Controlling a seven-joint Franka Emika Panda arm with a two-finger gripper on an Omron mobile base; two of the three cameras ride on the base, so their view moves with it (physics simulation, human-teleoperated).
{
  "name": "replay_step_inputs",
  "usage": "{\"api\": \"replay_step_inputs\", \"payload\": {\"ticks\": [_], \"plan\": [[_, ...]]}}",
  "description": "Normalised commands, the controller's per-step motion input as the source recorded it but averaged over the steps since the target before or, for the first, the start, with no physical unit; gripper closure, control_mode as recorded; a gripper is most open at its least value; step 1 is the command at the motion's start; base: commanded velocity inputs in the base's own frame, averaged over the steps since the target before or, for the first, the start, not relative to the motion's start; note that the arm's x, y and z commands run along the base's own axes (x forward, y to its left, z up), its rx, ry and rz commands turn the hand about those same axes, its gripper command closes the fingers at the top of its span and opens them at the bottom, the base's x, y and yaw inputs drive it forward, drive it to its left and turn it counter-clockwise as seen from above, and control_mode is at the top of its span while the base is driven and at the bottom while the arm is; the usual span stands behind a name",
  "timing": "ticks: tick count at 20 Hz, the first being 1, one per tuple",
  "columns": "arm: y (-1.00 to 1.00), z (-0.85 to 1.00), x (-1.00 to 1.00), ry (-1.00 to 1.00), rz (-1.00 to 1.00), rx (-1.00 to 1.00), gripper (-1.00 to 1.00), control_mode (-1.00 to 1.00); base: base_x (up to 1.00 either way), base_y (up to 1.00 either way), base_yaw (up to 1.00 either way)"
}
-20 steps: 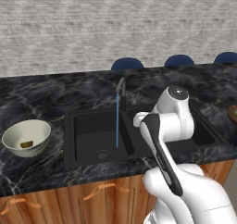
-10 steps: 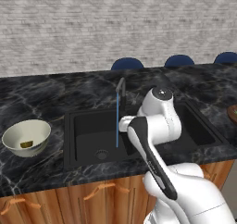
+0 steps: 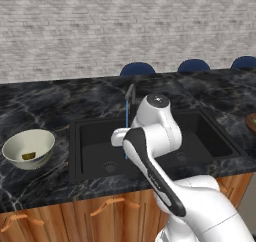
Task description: Pick the kiwis from the sink and place them in one bowl. Place the carrot in the other bowl. Then turn off the sink faucet.
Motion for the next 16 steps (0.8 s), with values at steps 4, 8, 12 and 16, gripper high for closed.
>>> {"api": "replay_step_inputs", "payload": {"ticks": [4,8,12,16], "plan": [[0.55,0.07,-0.05,0.03,0.09,0.00,1.00,-1.00,0.00,0.00,0.00],[0.54,0.11,-0.05,0.02,0.09,0.00,1.00,-1.00,0.00,0.00,0.00],[0.58,0.09,-0.02,0.01,0.09,0.00,1.00,-1.00,0.00,0.00,0.00],[0.56,0.08,-0.01,0.01,0.09,0.00,1.00,-1.00,0.00,0.00,0.00]]}}
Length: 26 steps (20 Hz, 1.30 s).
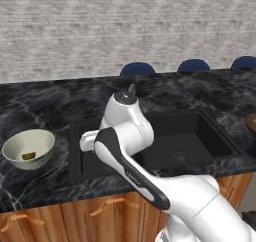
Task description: Pick the kiwis from the sink and place them in one bowl. Place the carrot in the other bowl. Then turn off the sink faucet.
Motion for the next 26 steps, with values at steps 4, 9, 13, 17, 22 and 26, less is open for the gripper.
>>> {"api": "replay_step_inputs", "payload": {"ticks": [4,9,13,17,22,26], "plan": [[0.53,0.11,0.00,0.00,0.08,0.00,1.00,-1.00,0.00,0.00,0.00],[0.38,0.05,0.00,0.00,0.06,0.00,1.00,-1.00,0.00,0.00,0.00],[0.39,0.02,0.00,0.00,0.05,0.00,1.00,-1.00,0.00,0.00,0.00],[0.34,0.01,0.00,0.00,0.05,0.00,1.00,-1.00,0.00,0.00,0.00],[0.24,0.04,0.00,0.00,0.02,0.00,1.00,-1.00,0.00,0.00,0.00],[0.16,0.00,0.10,0.00,0.00,0.00,1.00,-1.00,0.00,0.00,0.00]]}}
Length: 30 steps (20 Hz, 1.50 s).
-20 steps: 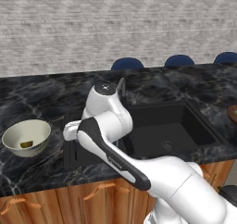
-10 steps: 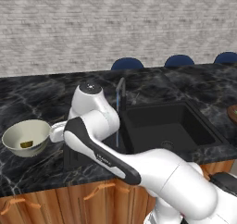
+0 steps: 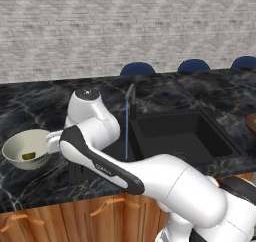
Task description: Pick the kiwis from the sink and place them in one bowl. Place the carrot in the other bowl. Then turn off the sink faucet.
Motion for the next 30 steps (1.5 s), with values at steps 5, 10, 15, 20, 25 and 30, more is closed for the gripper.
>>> {"api": "replay_step_inputs", "payload": {"ticks": [5,10,15,20,25,30], "plan": [[0.17,0.00,0.21,0.01,0.00,0.00,1.00,-1.00,0.00,0.00,0.00],[0.26,0.00,0.24,0.02,0.00,0.00,1.00,-1.00,0.00,0.00,0.00],[0.28,0.00,0.25,0.00,0.00,0.00,1.00,-1.00,0.00,0.00,0.00],[0.18,0.00,0.24,0.00,0.00,0.00,1.00,-1.00,0.00,0.00,0.00],[0.12,0.00,0.14,0.01,0.00,0.00,1.00,-1.00,0.00,0.00,0.00],[0.04,-0.04,0.19,0.00,0.00,-0.01,1.00,-1.00,0.00,0.00,0.00]]}}
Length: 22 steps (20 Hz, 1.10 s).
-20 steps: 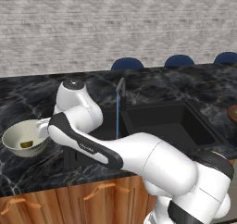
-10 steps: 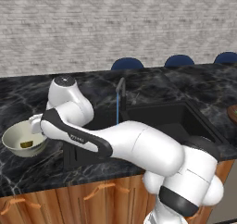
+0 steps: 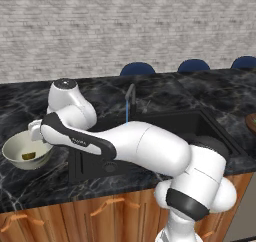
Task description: Pick the kiwis from the sink and place them in one bowl. Place the carrot in the other bowl. Then turn off the sink faucet.
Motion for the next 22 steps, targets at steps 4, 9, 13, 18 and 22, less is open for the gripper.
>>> {"api": "replay_step_inputs", "payload": {"ticks": [4,9,13,18,22], "plan": [[0.08,-0.15,0.19,0.00,0.00,-0.04,1.00,-1.00,0.00,0.00,0.00],[0.26,-0.03,0.18,0.01,0.00,-0.02,1.00,-1.00,0.00,0.00,0.00],[0.44,0.00,0.25,0.03,0.00,0.00,1.00,-1.00,0.00,0.00,0.00],[0.21,-0.05,0.21,0.00,0.00,-0.01,1.00,-1.00,0.00,0.00,0.00],[0.15,-0.12,0.19,0.00,0.00,-0.03,1.00,-1.00,0.00,0.00,0.00]]}}
